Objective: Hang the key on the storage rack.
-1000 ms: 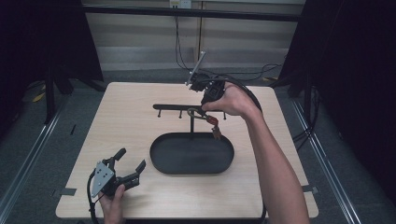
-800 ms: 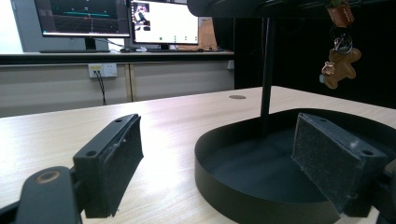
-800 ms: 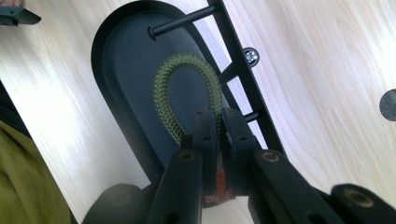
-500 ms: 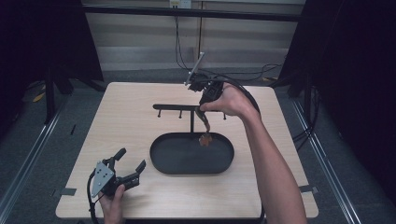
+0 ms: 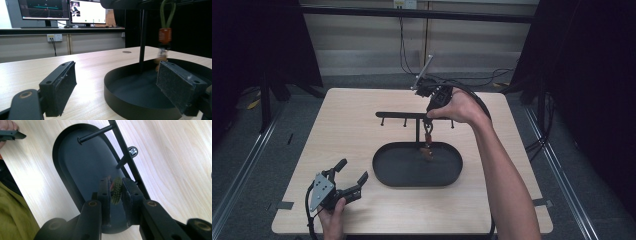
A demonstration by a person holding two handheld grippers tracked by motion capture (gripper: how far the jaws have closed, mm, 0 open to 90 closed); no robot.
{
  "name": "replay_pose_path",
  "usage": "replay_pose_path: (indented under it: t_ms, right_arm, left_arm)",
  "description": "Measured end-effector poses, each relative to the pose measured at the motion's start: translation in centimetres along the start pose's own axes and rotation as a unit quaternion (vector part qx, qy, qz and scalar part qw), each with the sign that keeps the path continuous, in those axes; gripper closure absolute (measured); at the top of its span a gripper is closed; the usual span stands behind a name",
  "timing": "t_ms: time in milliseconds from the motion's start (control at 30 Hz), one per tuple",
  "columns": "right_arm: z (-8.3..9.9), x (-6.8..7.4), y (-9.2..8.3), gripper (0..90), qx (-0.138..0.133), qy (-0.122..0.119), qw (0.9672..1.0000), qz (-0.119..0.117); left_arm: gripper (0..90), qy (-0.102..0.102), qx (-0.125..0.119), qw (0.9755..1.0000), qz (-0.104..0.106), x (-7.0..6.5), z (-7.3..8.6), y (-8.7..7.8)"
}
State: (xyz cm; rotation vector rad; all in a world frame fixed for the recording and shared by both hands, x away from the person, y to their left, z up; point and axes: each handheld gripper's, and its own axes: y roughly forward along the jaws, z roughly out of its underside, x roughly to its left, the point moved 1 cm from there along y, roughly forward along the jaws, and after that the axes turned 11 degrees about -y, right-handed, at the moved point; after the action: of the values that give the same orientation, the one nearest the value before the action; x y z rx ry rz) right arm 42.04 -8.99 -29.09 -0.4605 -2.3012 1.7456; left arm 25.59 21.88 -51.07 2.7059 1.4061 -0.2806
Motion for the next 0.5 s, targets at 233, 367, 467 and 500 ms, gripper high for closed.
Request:
replay_pose_path:
  t_ms: [233, 367, 467, 500]
  right_arm:
    - [0.08, -0.16, -0.20, 75.8, -0.001, 0.000, 1.0000, -0.007]
    - [0.53, -0.27, -0.48, 72.0, -0.007, 0.007, 0.9998, -0.018]
    - [0.71, -0.22, -0.45, 69.6, -0.006, 0.006, 0.9997, -0.021]
    - [0.87, -0.15, -0.40, 67.5, -0.007, 0.006, 0.9998, -0.020]
  left_arm:
    - [15.8, -0.001, 0.000, 1.0000, 0.001, 0.00, 0.00, 0.00]
    - [15.8, -0.001, 0.000, 1.0000, 0.001, 0.00, 0.00, 0.00]
    - [15.8, -0.004, -0.003, 1.0000, 0.001, -0.05, 0.01, 0.04]
    - [15.8, -0.004, -0.003, 1.0000, 0.001, -0.04, 0.01, 0.04]
